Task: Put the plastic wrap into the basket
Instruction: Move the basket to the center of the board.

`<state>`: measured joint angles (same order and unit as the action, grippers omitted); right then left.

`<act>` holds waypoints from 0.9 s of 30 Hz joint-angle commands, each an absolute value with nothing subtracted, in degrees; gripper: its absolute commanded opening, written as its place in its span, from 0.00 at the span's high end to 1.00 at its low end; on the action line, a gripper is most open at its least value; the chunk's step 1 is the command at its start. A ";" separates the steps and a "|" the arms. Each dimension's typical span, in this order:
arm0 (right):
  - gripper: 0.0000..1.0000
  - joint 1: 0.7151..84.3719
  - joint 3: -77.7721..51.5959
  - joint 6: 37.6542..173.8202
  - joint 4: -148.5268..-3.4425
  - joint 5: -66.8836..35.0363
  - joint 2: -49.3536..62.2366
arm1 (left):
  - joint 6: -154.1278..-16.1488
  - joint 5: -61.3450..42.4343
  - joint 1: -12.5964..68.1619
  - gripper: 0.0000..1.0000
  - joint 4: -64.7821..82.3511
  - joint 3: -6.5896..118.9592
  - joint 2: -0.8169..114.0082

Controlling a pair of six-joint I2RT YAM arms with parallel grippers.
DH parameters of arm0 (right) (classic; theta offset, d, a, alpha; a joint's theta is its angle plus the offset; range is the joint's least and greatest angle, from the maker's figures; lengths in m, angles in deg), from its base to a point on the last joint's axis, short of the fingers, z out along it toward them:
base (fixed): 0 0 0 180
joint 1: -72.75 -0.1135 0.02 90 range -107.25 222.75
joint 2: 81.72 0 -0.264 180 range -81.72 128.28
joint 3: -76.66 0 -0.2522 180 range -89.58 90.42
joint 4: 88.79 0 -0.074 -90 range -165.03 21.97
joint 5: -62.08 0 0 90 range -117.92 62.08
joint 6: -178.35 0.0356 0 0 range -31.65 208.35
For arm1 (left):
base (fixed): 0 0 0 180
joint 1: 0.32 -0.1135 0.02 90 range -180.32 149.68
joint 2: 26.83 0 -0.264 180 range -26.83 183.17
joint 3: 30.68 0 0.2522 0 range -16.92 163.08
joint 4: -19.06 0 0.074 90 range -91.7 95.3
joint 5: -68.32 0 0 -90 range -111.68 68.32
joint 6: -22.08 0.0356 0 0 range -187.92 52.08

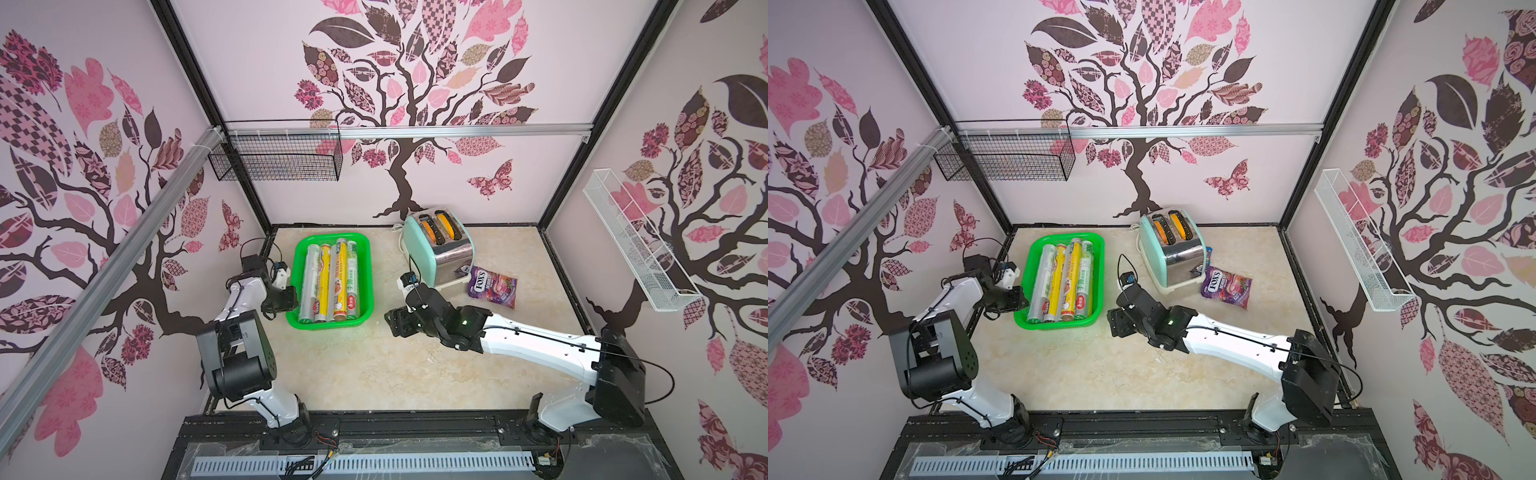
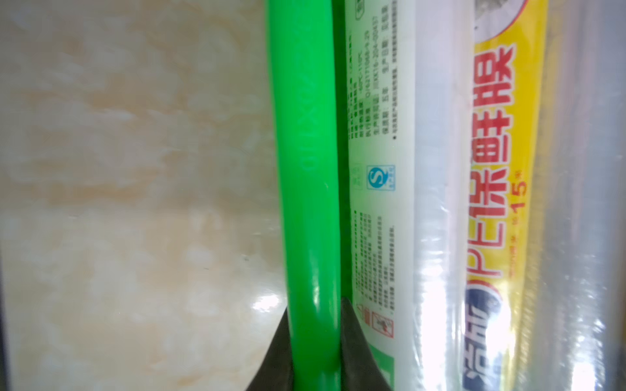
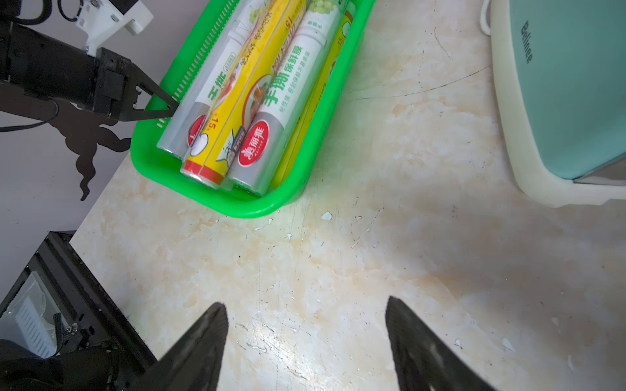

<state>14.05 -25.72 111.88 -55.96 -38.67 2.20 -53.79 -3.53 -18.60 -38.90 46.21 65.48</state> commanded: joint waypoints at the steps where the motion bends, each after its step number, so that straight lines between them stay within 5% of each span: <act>1: 0.24 15.05 -26.38 110.89 -53.37 -40.84 -0.53 | -52.52 1.60 -15.39 0.83 -41.59 43.53 61.34; 18: 0.24 23.06 -34.06 109.77 -48.46 -46.38 -13.35 | -56.11 16.78 -1.64 0.68 -39.04 36.28 58.35; 27: 0.21 26.93 -36.89 103.56 -49.02 -52.36 -22.53 | -53.39 12.78 0.93 0.54 -40.18 38.66 51.66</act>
<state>25.41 -36.30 107.14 -48.53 -48.76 -19.40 -55.67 12.69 0.92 -39.97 36.53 54.99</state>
